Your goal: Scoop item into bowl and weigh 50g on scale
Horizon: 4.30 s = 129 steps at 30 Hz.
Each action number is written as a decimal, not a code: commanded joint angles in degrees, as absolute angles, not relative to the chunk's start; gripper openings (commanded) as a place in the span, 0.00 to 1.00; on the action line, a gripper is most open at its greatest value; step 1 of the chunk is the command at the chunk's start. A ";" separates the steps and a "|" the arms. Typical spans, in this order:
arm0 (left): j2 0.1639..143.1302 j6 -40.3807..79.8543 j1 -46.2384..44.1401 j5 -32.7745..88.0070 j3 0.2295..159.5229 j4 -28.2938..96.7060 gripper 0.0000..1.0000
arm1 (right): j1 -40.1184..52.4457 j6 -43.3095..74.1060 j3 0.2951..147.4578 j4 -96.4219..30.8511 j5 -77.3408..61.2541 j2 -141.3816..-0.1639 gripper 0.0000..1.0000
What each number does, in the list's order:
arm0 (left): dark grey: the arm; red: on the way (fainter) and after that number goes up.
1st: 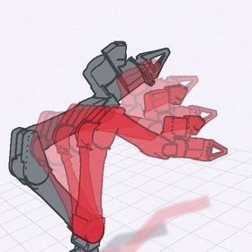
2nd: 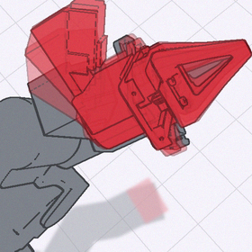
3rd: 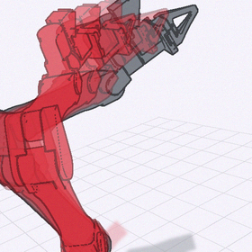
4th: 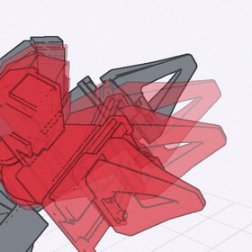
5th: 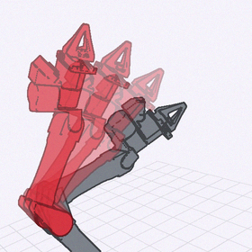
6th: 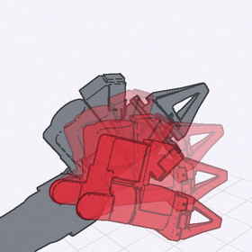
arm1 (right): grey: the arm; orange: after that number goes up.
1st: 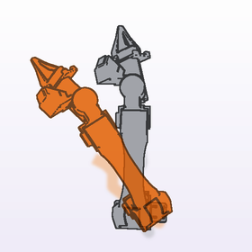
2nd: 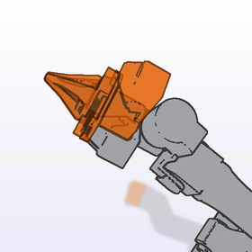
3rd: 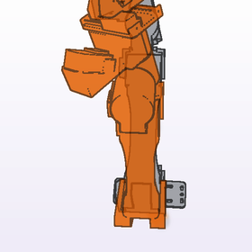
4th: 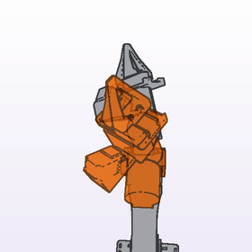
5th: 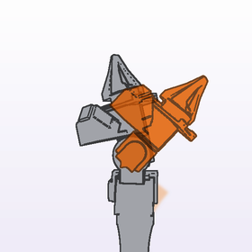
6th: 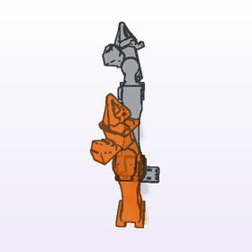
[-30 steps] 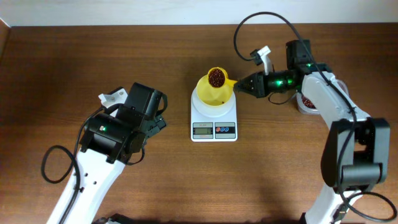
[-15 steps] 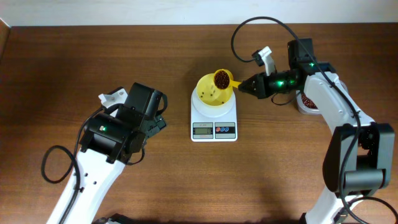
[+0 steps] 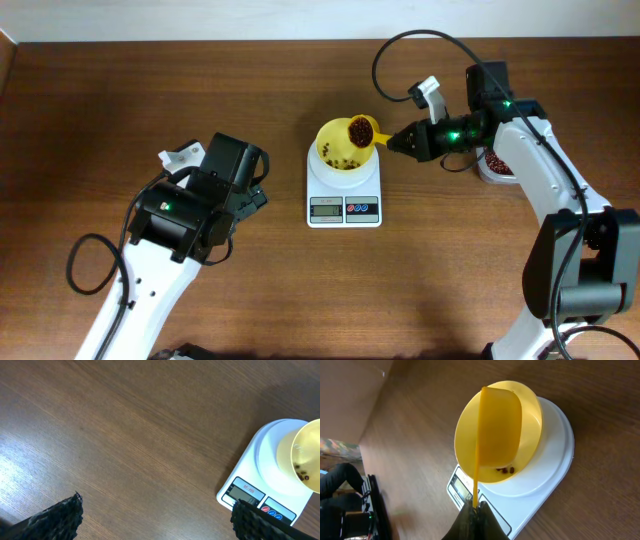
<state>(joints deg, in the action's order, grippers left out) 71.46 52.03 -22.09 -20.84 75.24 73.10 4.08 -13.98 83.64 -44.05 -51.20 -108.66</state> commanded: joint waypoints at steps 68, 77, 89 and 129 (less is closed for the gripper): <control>70.78 51.96 -21.85 -21.39 75.31 73.17 0.99 | 17.26 -11.51 86.61 -45.84 -24.32 -99.29 0.04; 70.78 51.96 -21.85 -21.37 75.31 73.17 0.99 | 17.30 -11.53 86.61 -46.11 -23.24 -98.17 0.04; 70.78 51.96 -21.85 -21.39 75.31 73.17 0.99 | 19.88 -9.56 87.29 -46.30 -17.12 -98.06 0.04; 70.78 51.96 -21.85 -21.39 75.31 73.17 0.99 | 22.59 -9.61 88.09 -47.79 -10.02 -97.73 0.04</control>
